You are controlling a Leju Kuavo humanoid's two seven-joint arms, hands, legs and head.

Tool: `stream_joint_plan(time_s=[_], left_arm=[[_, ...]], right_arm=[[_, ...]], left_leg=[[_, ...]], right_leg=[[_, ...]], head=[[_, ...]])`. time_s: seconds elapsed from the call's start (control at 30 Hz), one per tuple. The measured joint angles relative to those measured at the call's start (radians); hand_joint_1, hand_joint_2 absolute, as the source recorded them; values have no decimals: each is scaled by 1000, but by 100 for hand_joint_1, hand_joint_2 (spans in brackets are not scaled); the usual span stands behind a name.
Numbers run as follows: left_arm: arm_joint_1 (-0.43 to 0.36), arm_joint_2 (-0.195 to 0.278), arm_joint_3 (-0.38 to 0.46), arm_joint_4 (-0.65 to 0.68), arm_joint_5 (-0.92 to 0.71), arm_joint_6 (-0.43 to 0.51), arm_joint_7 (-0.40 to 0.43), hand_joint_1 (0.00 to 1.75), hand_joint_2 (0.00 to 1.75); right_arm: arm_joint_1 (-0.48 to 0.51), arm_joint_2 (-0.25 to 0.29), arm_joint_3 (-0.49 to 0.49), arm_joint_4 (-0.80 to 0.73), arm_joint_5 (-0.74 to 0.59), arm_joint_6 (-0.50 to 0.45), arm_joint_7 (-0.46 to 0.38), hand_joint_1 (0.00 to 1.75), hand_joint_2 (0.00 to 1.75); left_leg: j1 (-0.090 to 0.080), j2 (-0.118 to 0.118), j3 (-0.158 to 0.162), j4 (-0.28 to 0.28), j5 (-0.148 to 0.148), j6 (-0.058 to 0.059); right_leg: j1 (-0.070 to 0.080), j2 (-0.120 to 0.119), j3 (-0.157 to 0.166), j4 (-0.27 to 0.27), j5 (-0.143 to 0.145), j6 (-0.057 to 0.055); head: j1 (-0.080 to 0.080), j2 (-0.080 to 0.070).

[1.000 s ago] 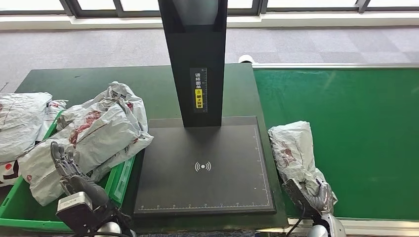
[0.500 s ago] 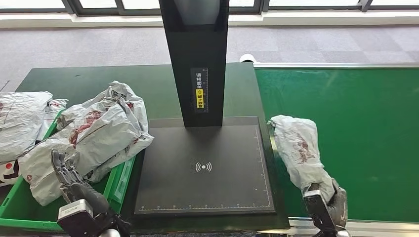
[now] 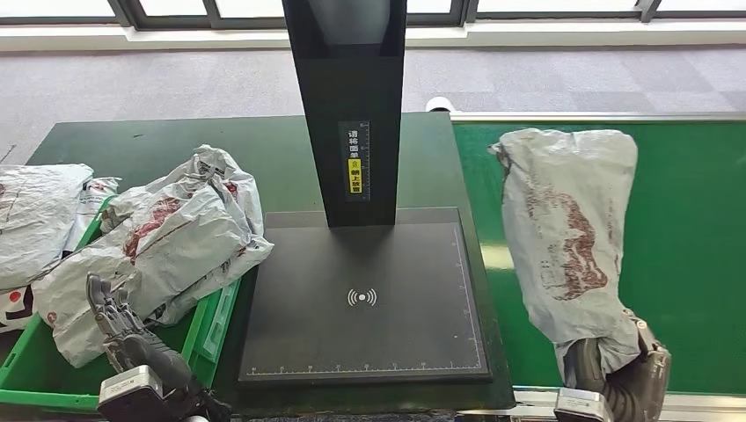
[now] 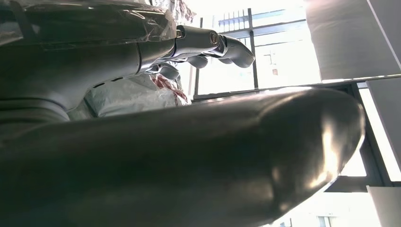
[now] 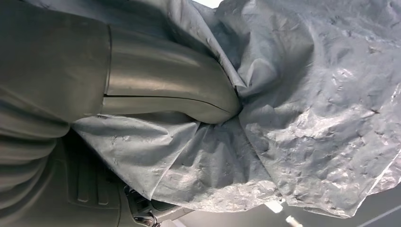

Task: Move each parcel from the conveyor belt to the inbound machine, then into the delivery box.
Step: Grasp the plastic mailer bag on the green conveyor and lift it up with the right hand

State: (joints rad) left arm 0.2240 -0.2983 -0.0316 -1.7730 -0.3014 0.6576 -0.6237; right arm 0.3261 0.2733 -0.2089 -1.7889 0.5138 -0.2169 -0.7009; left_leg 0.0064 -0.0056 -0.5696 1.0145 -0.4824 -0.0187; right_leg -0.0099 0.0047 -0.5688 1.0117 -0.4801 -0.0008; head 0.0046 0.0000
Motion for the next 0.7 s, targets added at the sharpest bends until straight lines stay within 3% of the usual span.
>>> stream_joint_plan(time_s=[0.13, 0.27, 0.5, 0.7], left_arm=[[0, -1, 0, -1, -2, -13, 5, 0, 0], [-1, -2, 0, 2, -4, -13, 10, 0, 0], [-10, -1, 0, 22, -6, -15, 21, 0, 0], [-17, -1, 0, 43, -7, -16, 25, 0, 0]], right_arm=[[-20, -2, 72, 33, 15, 89, 18, 175, 175], [-85, -2, 117, 163, 19, 149, 43, 175, 175], [-152, -2, 178, 349, 47, 190, 76, 175, 175], [-164, -2, 216, 422, 55, 197, 80, 175, 175]], left_leg=[[0, 0, 1, 0, 0, 0], [0, 0, 6, 0, 1, -1], [0, 0, 6, 0, 2, -1], [0, 0, 6, 0, 1, -1]], right_leg=[[1, 0, 0, 0, 0, 0], [1, 0, 0, 0, 1, -1], [1, 0, 0, 0, 1, -1], [1, 0, -1, 0, 0, -1]], head=[[0, 0], [0, 0], [0, 0], [0, 0]])
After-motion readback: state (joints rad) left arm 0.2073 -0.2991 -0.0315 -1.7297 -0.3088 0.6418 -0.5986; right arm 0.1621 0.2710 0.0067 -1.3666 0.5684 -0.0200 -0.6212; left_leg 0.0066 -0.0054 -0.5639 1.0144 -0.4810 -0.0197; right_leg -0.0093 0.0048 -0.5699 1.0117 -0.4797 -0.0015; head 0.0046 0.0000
